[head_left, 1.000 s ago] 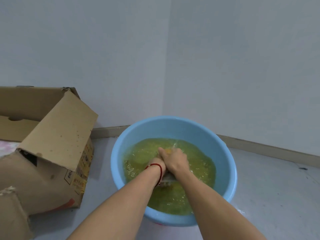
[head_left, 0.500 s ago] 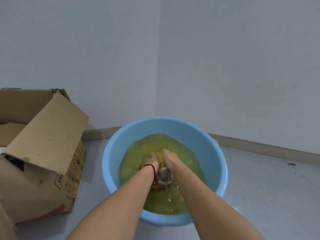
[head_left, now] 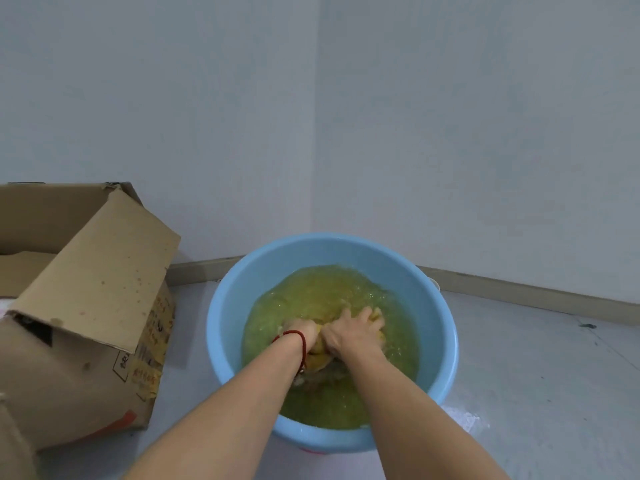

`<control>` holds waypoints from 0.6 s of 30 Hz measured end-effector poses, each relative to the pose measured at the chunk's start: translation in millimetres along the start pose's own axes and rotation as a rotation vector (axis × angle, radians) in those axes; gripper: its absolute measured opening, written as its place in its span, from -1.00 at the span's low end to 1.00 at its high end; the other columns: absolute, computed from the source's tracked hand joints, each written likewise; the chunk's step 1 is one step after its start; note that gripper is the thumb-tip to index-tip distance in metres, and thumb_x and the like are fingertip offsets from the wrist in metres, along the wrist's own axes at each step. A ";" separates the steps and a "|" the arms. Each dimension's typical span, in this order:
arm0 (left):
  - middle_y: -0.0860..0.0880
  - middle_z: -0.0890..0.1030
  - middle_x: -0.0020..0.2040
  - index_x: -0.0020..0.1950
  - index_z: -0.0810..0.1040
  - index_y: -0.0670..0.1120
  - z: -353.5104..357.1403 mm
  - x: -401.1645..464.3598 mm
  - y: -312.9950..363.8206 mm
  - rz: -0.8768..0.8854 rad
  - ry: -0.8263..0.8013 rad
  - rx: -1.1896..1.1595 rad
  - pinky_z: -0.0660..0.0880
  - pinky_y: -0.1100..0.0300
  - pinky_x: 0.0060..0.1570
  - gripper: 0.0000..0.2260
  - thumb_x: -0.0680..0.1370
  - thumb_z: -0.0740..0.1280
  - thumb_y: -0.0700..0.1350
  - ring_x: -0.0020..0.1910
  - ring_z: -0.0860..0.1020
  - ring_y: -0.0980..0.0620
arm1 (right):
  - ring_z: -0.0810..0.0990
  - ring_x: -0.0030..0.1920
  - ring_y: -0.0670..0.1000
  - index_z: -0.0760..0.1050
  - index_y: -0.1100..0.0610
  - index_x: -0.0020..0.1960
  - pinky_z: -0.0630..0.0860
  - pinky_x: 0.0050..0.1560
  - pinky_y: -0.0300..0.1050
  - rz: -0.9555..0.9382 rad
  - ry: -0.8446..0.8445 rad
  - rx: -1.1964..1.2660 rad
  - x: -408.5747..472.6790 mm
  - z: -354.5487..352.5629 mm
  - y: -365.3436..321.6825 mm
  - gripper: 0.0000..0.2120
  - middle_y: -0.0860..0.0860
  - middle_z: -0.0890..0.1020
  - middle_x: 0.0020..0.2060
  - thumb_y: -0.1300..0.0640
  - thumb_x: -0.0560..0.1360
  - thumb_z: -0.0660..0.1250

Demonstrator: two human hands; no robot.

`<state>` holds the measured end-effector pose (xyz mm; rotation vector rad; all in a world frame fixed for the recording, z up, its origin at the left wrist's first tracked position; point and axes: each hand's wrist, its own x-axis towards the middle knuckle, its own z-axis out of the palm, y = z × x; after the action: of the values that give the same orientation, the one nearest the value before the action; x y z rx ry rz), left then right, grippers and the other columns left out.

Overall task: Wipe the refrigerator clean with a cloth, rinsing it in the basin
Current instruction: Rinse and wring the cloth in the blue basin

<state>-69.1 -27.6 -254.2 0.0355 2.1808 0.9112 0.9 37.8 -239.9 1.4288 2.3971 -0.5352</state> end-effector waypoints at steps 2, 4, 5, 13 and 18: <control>-0.24 0.62 0.10 0.05 0.60 -0.22 5.3 -4.3 3.4 -0.057 -0.076 -0.296 0.54 -0.14 0.29 -0.59 0.68 0.04 0.00 0.10 0.61 -0.19 | 0.30 0.49 0.36 0.42 0.23 0.44 0.24 0.53 0.36 0.000 -0.145 0.311 -5.4 -4.6 -13.0 -0.37 0.30 0.33 0.51 -0.05 0.51 -0.02; -0.24 0.54 0.31 0.34 0.50 -0.27 6.1 -15.9 10.1 0.038 -0.126 -0.361 0.48 -0.08 0.35 -0.59 0.74 0.01 -0.05 0.27 0.55 -0.18 | 0.59 0.22 0.23 0.56 0.24 0.20 0.50 0.37 0.19 -0.009 -0.221 0.656 -11.4 -8.3 -20.2 -0.50 0.23 0.63 0.21 -0.06 0.55 0.03; -0.22 0.50 0.30 0.41 0.43 -0.28 6.1 -20.7 11.2 0.071 -0.145 -0.387 0.47 -0.03 0.35 -0.63 0.75 0.01 -0.12 0.27 0.52 -0.15 | 0.64 0.12 0.19 0.57 0.22 0.13 0.57 0.27 0.11 -0.017 -0.197 0.734 -12.9 -9.5 -22.6 -0.56 0.18 0.66 0.11 -0.08 0.59 0.09; -0.21 0.69 -0.14 0.03 0.60 -0.22 -13.4 -23.2 12.1 0.076 -0.056 -0.141 0.54 0.16 -0.43 -0.50 0.65 0.20 0.23 -0.38 0.63 -0.12 | 0.59 -0.09 0.23 0.53 0.17 -0.08 0.45 -0.06 0.02 -0.250 0.279 0.228 -11.4 -23.1 -5.6 -0.56 0.17 0.68 -0.01 -0.12 0.67 0.06; -0.10 0.64 -0.22 -0.01 0.64 -0.09 -55.4 -44.3 46.7 0.374 -0.170 -0.237 0.50 0.10 -0.31 -0.77 0.53 0.38 0.07 -0.31 0.60 -0.10 | 0.44 0.37 0.28 0.50 0.02 0.37 0.40 0.37 0.24 -0.246 0.075 0.229 3.1 -58.6 15.8 -0.43 0.23 0.45 0.39 -0.26 0.65 -0.07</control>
<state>-85.5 -39.0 -171.7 0.4028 1.9271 1.3202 9.7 74.0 -192.0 1.2643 2.6612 -0.8538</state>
